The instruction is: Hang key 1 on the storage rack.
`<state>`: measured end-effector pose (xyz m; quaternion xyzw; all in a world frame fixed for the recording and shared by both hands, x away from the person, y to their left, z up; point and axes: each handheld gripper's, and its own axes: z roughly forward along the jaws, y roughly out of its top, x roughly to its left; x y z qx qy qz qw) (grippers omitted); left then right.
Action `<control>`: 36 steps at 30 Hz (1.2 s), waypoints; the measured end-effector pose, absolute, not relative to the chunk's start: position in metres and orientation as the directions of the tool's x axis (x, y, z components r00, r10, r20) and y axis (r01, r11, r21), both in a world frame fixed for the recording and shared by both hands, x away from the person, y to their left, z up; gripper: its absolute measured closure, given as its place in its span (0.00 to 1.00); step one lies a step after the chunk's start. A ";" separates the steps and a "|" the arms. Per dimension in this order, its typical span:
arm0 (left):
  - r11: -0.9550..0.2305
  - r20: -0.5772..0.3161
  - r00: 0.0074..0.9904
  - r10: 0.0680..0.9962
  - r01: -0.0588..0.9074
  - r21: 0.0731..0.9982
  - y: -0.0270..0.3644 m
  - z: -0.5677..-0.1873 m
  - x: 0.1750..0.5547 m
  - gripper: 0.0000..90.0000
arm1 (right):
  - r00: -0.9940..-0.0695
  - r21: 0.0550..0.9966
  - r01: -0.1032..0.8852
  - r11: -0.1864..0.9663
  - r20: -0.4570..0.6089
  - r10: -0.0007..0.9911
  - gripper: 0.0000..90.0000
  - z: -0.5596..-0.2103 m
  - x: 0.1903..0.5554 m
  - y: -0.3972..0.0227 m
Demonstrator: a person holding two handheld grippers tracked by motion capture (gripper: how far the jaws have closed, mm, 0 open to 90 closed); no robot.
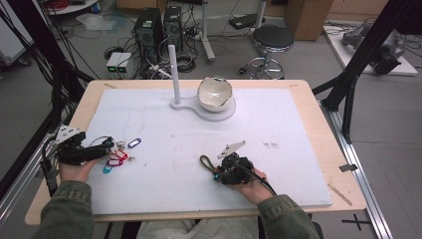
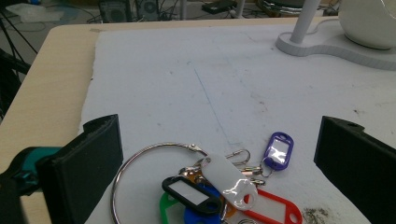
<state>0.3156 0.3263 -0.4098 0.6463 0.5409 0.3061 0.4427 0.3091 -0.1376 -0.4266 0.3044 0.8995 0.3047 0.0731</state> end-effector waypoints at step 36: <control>-0.020 -0.083 0.225 0.971 0.419 0.908 0.326 -0.409 0.314 0.02 | -0.769 0.698 0.504 0.509 0.094 0.632 0.77 -0.396 0.315 -0.145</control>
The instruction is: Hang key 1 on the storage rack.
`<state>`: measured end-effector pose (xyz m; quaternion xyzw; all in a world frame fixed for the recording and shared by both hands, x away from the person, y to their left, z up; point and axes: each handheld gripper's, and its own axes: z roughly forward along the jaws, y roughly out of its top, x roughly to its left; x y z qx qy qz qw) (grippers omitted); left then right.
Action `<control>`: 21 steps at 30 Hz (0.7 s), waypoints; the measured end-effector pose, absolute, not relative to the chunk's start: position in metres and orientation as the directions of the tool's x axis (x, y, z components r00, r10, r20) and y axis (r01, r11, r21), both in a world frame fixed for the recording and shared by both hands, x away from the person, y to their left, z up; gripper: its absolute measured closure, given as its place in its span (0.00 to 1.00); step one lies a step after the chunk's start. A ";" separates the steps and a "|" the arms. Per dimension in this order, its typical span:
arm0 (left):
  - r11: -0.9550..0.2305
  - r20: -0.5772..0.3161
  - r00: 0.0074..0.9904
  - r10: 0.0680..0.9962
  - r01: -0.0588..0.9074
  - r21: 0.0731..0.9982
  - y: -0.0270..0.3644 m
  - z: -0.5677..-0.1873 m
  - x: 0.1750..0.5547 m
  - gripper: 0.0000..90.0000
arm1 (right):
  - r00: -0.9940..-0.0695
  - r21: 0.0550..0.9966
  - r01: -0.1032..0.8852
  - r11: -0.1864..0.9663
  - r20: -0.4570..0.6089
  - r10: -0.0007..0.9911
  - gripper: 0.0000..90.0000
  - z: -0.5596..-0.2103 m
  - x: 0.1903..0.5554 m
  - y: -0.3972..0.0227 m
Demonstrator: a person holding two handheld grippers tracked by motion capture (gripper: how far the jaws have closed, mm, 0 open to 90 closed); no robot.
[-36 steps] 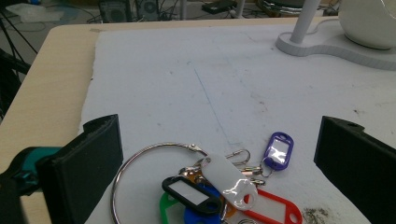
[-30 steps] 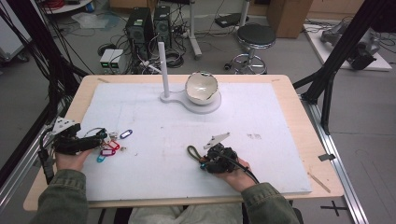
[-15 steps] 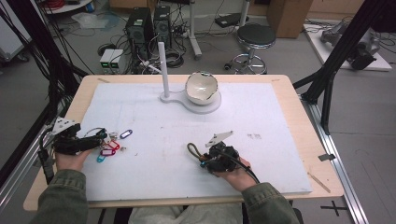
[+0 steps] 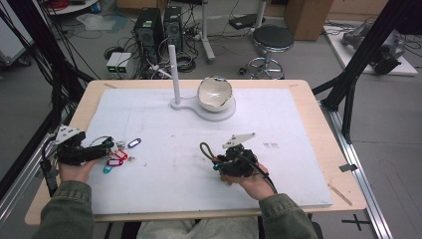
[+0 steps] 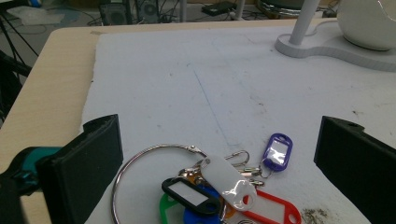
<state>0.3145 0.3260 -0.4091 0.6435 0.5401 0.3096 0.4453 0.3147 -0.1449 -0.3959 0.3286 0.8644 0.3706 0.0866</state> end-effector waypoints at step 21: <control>-0.018 -0.078 0.211 0.974 0.418 0.908 0.327 -0.408 0.307 0.02 | -0.723 0.785 0.493 0.374 0.131 0.678 0.77 -0.348 0.337 -0.172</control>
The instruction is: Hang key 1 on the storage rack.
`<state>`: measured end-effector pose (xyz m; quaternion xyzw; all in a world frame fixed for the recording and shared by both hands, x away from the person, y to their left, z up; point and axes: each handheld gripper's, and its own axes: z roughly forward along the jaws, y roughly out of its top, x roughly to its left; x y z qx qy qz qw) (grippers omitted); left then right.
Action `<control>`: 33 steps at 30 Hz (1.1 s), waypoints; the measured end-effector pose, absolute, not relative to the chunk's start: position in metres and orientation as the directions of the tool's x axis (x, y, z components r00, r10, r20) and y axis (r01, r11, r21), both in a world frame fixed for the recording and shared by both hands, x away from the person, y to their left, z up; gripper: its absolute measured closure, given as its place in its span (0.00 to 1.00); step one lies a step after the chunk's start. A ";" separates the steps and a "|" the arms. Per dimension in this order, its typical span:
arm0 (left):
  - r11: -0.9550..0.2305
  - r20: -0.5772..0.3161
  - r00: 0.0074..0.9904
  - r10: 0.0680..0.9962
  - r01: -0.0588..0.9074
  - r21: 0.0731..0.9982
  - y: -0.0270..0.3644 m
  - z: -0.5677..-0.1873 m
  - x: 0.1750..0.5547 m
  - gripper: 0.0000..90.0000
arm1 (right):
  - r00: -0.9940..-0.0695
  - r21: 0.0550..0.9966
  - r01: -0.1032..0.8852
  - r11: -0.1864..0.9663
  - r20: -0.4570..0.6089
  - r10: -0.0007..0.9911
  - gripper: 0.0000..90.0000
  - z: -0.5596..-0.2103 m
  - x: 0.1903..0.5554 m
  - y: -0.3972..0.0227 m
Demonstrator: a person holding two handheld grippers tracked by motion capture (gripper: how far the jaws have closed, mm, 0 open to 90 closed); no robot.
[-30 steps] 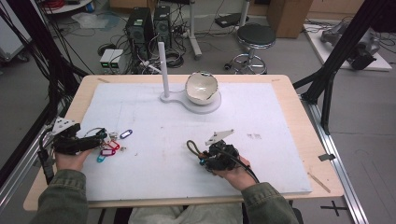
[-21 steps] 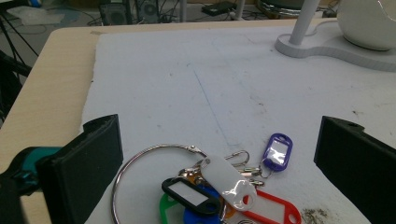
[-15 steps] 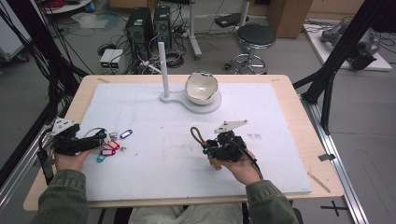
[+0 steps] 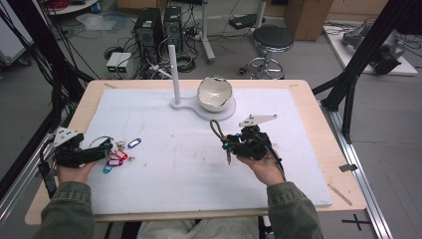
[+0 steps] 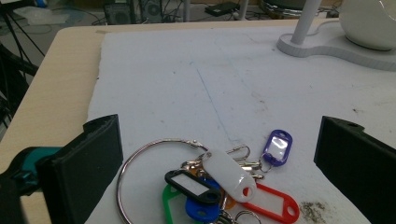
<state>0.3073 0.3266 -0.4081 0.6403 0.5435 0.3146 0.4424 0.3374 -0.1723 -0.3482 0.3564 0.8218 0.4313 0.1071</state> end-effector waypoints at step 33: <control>-0.011 -0.084 0.211 0.974 0.416 0.909 0.328 -0.408 0.305 0.02 | -0.641 0.783 0.581 0.222 0.273 0.718 0.77 -0.297 0.399 -0.162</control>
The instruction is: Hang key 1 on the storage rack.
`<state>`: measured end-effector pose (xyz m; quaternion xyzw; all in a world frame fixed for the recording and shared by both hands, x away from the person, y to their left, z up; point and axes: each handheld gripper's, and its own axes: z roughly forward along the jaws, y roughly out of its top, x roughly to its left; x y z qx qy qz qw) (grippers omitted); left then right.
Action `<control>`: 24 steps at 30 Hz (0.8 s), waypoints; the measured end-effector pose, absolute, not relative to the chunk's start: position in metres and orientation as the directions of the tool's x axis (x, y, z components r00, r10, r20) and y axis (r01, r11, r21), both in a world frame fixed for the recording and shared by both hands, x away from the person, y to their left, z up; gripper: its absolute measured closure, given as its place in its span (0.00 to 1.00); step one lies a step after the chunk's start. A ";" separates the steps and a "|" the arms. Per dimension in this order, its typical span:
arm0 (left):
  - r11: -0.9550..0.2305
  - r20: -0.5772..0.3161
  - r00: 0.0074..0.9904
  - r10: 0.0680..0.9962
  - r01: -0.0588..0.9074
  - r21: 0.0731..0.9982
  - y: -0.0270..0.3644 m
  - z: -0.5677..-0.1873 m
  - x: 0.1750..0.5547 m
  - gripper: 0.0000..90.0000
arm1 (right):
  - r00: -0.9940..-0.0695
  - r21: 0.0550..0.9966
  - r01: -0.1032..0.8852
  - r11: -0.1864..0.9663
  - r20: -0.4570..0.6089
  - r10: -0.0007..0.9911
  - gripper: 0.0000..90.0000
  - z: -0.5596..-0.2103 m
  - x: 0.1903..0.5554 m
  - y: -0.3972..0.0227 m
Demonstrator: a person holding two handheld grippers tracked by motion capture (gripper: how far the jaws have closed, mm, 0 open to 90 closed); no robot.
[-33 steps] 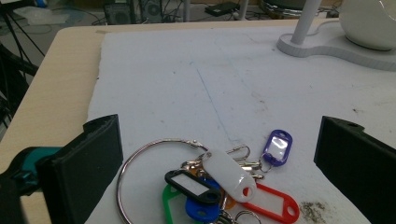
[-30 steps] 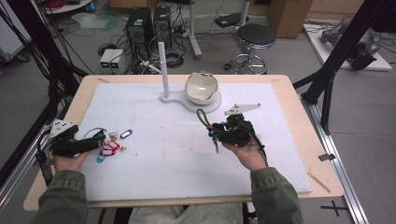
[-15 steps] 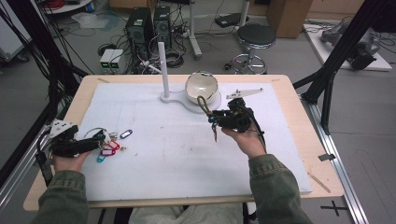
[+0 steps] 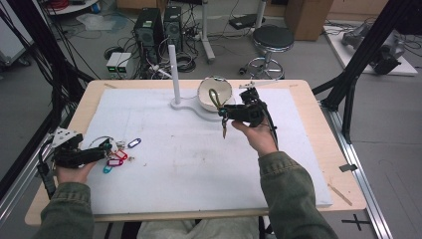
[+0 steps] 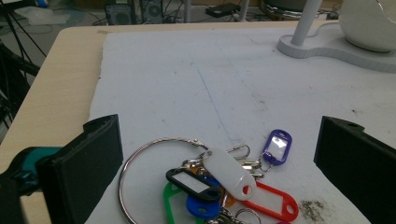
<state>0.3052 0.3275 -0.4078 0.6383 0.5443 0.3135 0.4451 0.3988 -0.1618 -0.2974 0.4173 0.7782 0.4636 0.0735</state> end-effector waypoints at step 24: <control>-0.014 -0.083 0.214 0.973 0.416 0.909 0.327 -0.408 0.306 0.02 | -0.670 0.788 0.573 0.227 0.291 0.683 0.77 -0.269 0.435 -0.137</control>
